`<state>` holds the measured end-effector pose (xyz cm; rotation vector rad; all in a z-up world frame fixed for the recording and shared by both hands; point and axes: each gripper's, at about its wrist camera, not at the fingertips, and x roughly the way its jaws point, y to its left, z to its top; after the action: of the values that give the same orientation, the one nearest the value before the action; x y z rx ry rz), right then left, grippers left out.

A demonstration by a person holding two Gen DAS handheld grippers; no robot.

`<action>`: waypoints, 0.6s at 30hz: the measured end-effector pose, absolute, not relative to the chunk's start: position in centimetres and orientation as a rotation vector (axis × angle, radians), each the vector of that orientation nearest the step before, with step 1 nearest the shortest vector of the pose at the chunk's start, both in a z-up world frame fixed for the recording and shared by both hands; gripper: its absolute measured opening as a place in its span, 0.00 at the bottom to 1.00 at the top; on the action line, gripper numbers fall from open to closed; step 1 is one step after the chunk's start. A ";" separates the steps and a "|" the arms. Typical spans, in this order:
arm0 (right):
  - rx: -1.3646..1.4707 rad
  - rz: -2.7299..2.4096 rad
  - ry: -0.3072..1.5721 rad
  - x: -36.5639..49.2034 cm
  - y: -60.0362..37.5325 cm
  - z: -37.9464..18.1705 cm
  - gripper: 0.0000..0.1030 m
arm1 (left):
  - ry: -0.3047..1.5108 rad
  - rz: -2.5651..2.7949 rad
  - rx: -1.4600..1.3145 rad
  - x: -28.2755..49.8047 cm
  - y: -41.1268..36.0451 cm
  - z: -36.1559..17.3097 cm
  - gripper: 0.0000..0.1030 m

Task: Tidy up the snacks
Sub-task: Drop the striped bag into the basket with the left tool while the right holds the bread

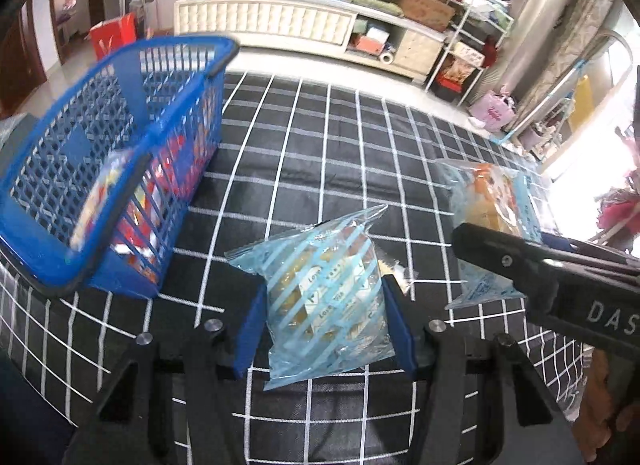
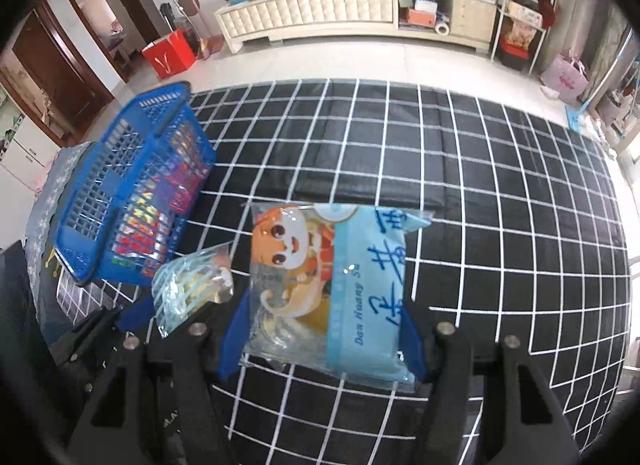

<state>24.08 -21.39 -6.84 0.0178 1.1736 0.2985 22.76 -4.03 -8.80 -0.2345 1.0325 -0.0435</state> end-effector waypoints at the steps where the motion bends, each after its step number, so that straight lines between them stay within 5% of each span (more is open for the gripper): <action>1: 0.015 0.301 1.165 24.0 -21.1 -6.4 0.67 | 1.020 -0.049 -0.229 22.7 -3.9 -8.2 0.51; 18: 0.019 0.392 1.038 25.7 -13.0 -0.6 0.67 | 0.880 -0.064 -0.145 23.5 5.8 0.3 0.51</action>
<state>25.69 -12.99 -0.56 0.0193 1.0377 0.3919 23.46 5.81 0.29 -0.1449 0.8804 -0.0644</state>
